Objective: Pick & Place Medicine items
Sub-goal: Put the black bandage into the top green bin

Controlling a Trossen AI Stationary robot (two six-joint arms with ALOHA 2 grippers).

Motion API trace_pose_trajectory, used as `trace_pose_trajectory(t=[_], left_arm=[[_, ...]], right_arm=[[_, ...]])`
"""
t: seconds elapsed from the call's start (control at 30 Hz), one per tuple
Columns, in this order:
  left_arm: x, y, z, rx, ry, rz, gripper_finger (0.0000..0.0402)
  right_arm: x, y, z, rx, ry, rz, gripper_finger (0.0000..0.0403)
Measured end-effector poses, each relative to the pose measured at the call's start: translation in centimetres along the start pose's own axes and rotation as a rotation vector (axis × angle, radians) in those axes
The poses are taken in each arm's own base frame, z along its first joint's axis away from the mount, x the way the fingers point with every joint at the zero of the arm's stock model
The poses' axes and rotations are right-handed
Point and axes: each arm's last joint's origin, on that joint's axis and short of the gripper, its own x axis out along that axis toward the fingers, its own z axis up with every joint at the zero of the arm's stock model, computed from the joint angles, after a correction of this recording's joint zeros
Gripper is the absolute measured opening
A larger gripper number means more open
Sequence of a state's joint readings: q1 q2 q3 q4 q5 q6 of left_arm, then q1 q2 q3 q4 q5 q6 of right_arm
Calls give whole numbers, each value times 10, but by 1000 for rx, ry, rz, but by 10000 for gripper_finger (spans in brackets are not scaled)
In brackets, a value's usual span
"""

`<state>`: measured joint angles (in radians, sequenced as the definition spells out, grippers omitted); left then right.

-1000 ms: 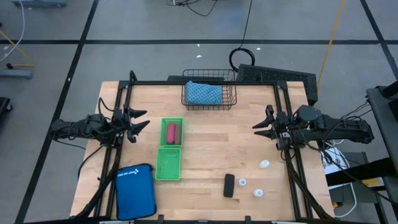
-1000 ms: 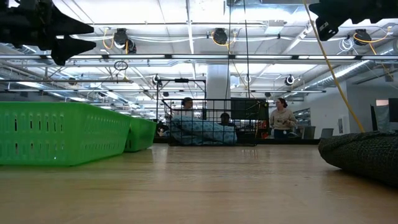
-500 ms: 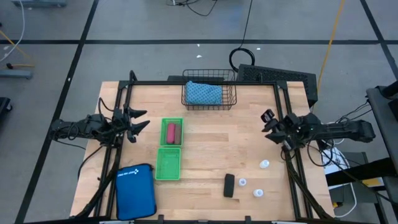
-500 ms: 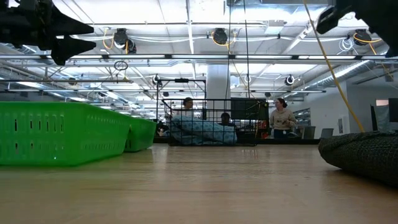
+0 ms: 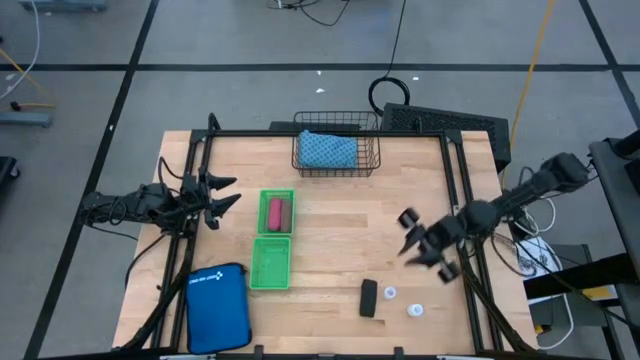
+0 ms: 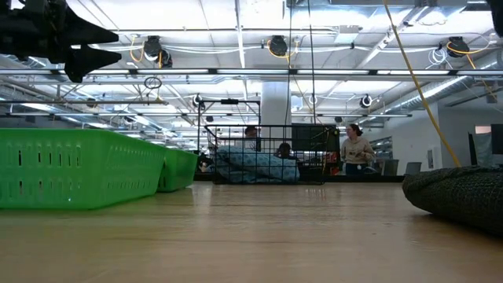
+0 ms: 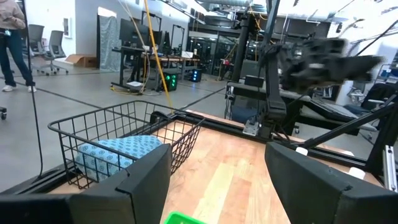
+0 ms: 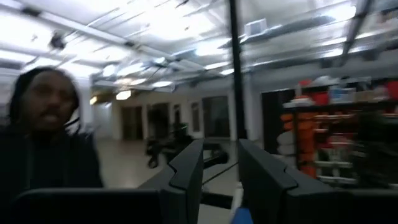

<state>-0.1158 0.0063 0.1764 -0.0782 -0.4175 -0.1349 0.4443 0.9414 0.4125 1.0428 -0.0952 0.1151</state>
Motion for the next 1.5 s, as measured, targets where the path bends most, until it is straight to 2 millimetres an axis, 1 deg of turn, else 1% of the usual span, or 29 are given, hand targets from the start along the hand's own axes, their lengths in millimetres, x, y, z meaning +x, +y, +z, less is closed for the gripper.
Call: trace_pose_trajectory(t=[0.17, 0.3, 0.4, 0.5, 0.57, 0.63, 0.73, 0.87, 0.93, 1.0, 1.13, 1.3, 1.43, 1.5], left_arm=[[0, 0, 0, 0, 0, 0, 269], [0, 0, 0, 0, 0, 0, 269], [0, 0, 0, 0, 0, 0, 269], [0, 0, 0, 0, 0, 0, 269], [0, 0, 0, 0, 0, 0, 269], [0, 0, 0, 0, 0, 0, 269], [0, 0, 0, 0, 0, 0, 269], [0, 0, 0, 0, 0, 1, 269], [0, 0, 0, 0, 0, 0, 269], [0, 0, 0, 0, 0, 0, 269], [0, 0, 0, 0, 0, 0, 269], [0, 0, 0, 0, 0, 0, 269], [0, 0, 0, 0, -1, 1, 269], [0, 0, 0, 0, 1, 1, 269]], right_arm=[[63, 22, -7, -23, 38, 60, 89], [108, 35, -20, -38, 54, 101, 89], [139, 40, -29, -35, 52, 113, 89], [169, 41, -36, -19, 73, 46, 99], [186, 40, -42, -17, 162, -15, 115], [202, 39, -47, -25, 280, -71, 139], [224, 39, -52, -21, 444, -141, 185], [244, 40, -54, 11, 615, -194, 251], [249, 40, -56, 21, 679, -208, 275], [253, 38, -59, 25, 711, -224, 291], [247, 33, -67, -37, 804, -323, 297], [223, 29, -81, -99, 1060, -448, 282], [197, 26, -88, -84, 1301, -565, 272], [185, 25, -91, -58, 1388, -628, 269]])
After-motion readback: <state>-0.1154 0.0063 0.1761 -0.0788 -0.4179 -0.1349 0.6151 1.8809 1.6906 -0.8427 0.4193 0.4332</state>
